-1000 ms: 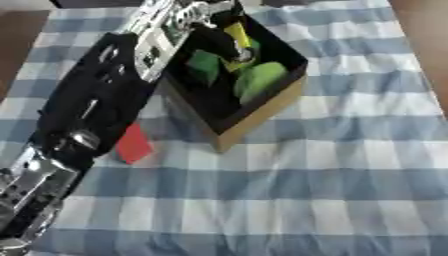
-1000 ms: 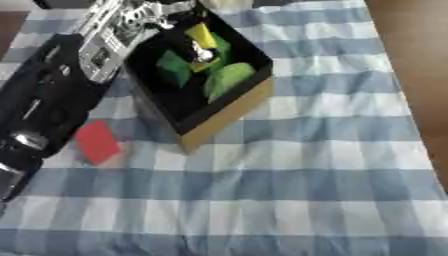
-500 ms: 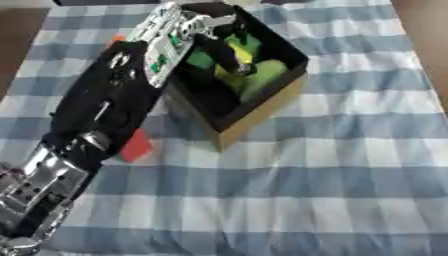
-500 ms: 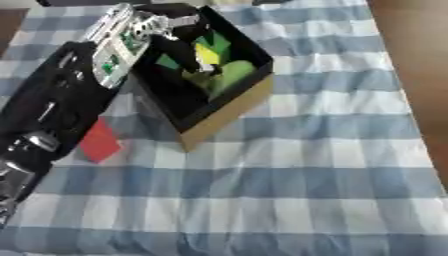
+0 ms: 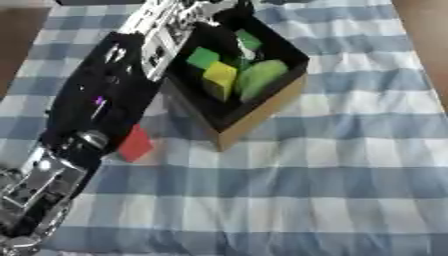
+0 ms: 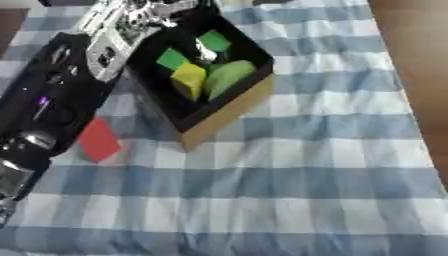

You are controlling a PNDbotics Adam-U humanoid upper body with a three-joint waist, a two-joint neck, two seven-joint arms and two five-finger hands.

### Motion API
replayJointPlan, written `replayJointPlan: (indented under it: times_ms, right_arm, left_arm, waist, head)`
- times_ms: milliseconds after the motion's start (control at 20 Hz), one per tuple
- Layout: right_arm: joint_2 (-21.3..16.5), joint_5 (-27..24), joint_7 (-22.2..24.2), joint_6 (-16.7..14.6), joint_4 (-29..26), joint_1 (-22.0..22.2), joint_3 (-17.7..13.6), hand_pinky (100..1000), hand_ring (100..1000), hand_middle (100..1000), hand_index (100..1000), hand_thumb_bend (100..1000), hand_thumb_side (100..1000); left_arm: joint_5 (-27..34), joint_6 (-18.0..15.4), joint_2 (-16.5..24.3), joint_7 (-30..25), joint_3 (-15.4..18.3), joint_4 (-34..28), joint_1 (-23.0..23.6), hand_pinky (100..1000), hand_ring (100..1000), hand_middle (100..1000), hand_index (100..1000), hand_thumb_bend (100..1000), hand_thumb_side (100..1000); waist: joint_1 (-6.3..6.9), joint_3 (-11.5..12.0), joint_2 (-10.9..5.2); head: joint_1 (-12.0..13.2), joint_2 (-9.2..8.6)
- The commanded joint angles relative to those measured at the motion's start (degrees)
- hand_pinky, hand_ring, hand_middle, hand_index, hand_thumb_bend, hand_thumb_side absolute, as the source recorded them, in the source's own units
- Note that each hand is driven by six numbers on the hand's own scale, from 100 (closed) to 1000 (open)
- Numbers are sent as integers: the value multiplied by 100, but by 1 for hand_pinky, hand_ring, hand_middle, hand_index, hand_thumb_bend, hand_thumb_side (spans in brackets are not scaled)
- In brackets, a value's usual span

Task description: Pick up objects on the table and place them in the box.

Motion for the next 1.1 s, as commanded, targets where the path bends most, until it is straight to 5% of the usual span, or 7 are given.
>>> replayJointPlan:
  times_ms: [50,350,650,1100]
  right_arm:
    - [-104,3,346,-363,-114,-8,-36,1000,1000,403,1000,100,531]
    - [-146,11,308,-389,-114,22,-61,1000,1000,404,1000,100,523]
    - [-168,18,295,-418,-114,37,-67,1000,1000,403,1000,100,523]
    - [-122,82,317,-462,-114,47,-83,1000,1000,398,1000,100,523]
  left_arm:
    - [162,94,273,-15,110,-430,-91,954,897,806,900,484,483]
    - [495,274,1175,-53,226,-1096,124,954,903,813,900,506,395]
    - [333,109,1858,-307,188,-730,228,962,926,829,898,592,298]
    - [-55,-546,2045,-285,349,66,194,959,929,839,892,626,158]
  waist:
    - [34,13,-214]
    - [70,89,-240]
    - [77,136,-242]
    - [63,132,-188]
  head:
    - [-13,43]
    - [-122,47]
    - [-186,34]
    - [-170,2]
